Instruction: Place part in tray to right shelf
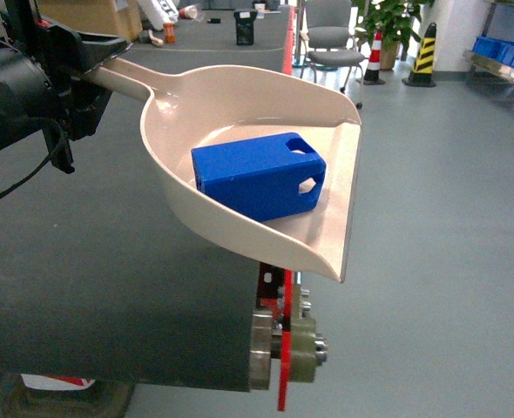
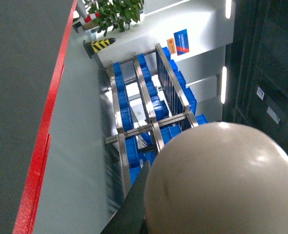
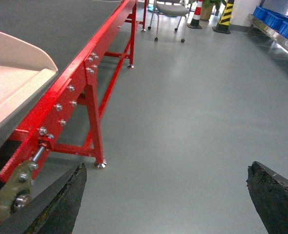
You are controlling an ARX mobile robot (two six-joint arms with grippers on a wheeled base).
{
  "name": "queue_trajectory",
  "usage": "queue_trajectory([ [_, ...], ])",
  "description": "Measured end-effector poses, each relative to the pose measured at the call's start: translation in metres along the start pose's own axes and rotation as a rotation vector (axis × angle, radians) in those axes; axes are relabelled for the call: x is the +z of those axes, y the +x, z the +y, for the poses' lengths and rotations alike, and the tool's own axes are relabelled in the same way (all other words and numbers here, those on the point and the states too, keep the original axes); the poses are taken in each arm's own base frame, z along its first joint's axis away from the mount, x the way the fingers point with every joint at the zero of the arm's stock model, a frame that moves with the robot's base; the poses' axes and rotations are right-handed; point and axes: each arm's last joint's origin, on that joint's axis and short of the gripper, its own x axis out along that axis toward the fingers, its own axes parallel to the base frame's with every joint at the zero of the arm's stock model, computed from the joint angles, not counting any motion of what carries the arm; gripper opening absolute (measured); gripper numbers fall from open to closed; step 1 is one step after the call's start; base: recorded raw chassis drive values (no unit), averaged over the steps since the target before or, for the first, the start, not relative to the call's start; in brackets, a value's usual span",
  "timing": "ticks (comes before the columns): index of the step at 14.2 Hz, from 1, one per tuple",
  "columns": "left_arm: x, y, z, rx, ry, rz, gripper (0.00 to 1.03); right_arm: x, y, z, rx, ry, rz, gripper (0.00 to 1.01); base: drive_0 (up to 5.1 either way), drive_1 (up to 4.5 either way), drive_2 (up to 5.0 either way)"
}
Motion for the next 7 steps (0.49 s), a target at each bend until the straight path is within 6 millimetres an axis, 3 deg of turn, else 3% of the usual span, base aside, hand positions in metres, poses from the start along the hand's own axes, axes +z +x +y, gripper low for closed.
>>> queue_trajectory([
  [7,0.0000,0.0000,-0.0002,-0.003,0.001,0.001,0.14,-0.0001,0.0000,0.0000,0.000,0.000,0.000,0.98,4.9,-3.38,-1.3],
])
